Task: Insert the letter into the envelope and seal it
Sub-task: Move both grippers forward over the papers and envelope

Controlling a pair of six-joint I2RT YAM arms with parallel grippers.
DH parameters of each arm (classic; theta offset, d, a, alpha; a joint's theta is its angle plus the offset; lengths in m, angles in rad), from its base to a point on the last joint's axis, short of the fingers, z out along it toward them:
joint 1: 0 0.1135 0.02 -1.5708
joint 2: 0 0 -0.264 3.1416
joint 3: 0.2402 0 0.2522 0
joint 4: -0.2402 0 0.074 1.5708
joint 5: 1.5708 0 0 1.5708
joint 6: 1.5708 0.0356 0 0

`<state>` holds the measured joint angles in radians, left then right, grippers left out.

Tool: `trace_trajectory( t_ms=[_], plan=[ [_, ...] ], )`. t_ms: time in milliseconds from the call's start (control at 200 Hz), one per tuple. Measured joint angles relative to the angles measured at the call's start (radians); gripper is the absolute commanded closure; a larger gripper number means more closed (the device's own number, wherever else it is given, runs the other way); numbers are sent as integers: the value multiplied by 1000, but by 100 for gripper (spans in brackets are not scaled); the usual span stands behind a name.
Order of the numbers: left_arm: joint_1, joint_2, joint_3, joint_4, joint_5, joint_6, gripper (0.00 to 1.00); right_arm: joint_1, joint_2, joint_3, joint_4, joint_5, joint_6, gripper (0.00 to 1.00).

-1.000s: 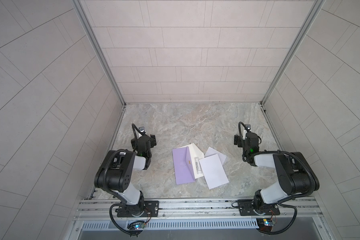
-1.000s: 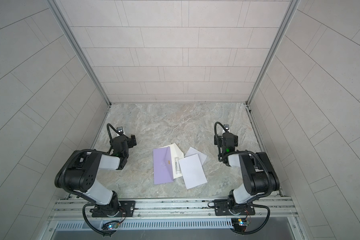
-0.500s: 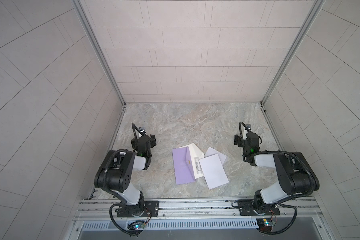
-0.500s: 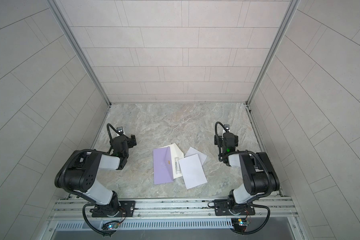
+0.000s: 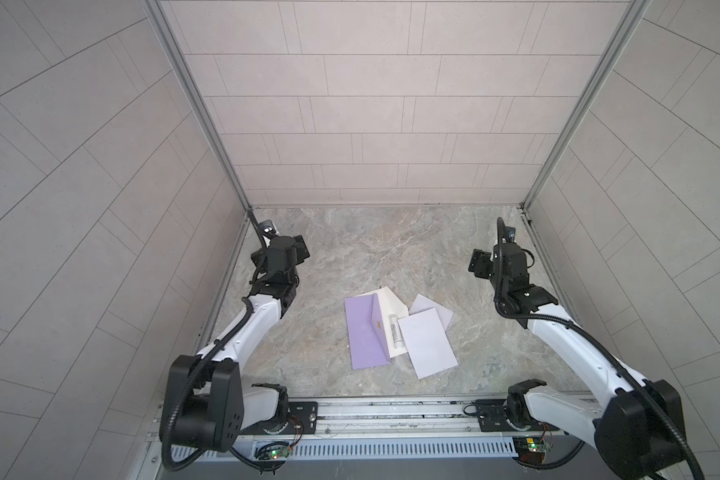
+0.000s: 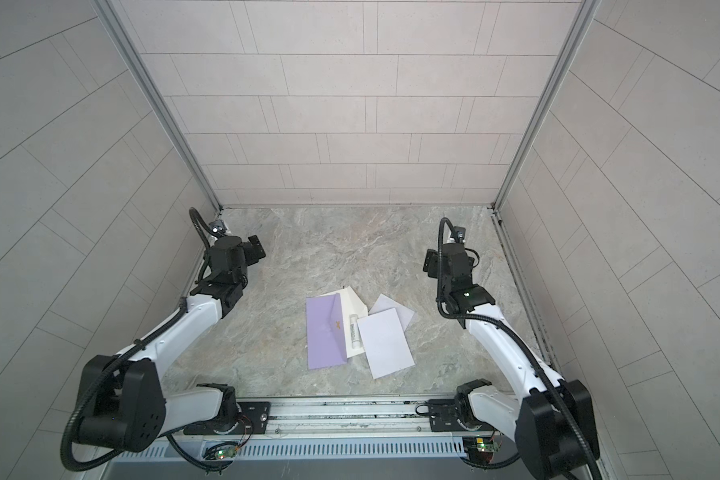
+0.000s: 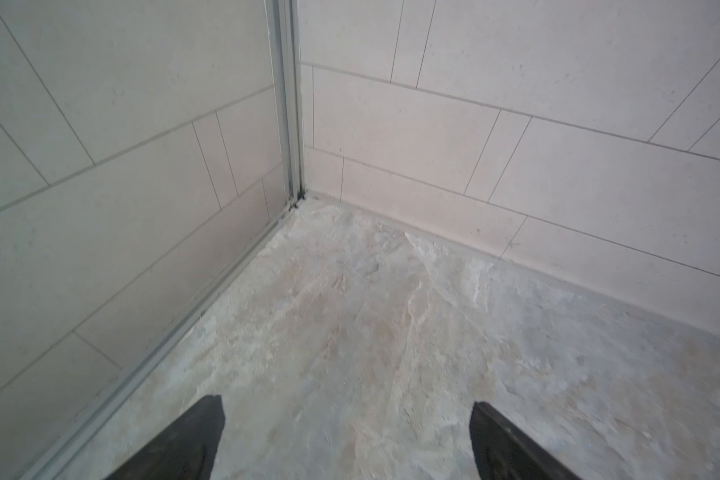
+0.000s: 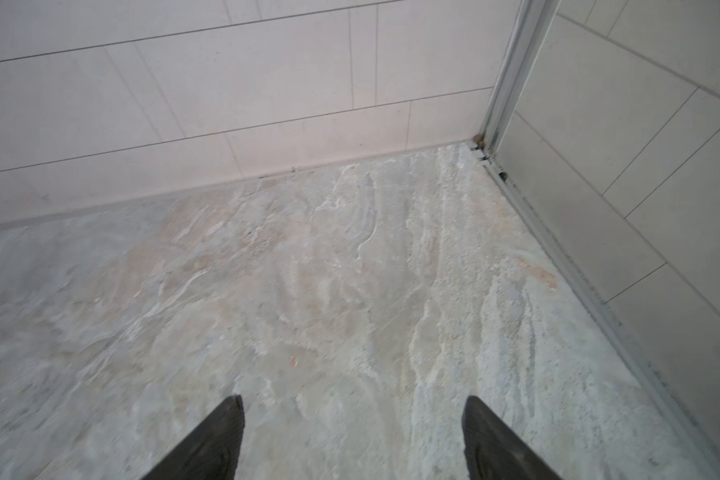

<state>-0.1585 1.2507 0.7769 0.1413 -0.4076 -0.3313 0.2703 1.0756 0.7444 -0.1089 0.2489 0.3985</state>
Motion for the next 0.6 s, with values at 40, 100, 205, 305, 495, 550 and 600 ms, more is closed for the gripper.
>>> trace_trajectory(
  t_ms=[40, 100, 205, 305, 495, 550, 600],
  plan=[
    [-30, -8, 8, -60, 5, -35, 0, 63, -25, -20, -36, 0, 35, 16],
    [-93, -19, 10, -146, 14, -80, 0, 162, -44, -49, -81, -6, 85, 16],
    [-204, -48, -23, -235, 72, -152, 0, 304, -42, -82, -128, -12, 159, 15],
    [-273, -94, -86, -253, 186, -206, 0, 429, -1, -85, -139, -24, 204, 15],
    [-313, -83, -142, -261, 445, -249, 1, 558, 168, -26, -142, -125, 207, 15],
    [-325, -68, -141, -276, 502, -245, 1, 573, 213, -2, -145, -155, 203, 16],
    [-336, -56, -140, -293, 543, -237, 2, 582, 247, 18, -146, -177, 201, 16]
  ],
)
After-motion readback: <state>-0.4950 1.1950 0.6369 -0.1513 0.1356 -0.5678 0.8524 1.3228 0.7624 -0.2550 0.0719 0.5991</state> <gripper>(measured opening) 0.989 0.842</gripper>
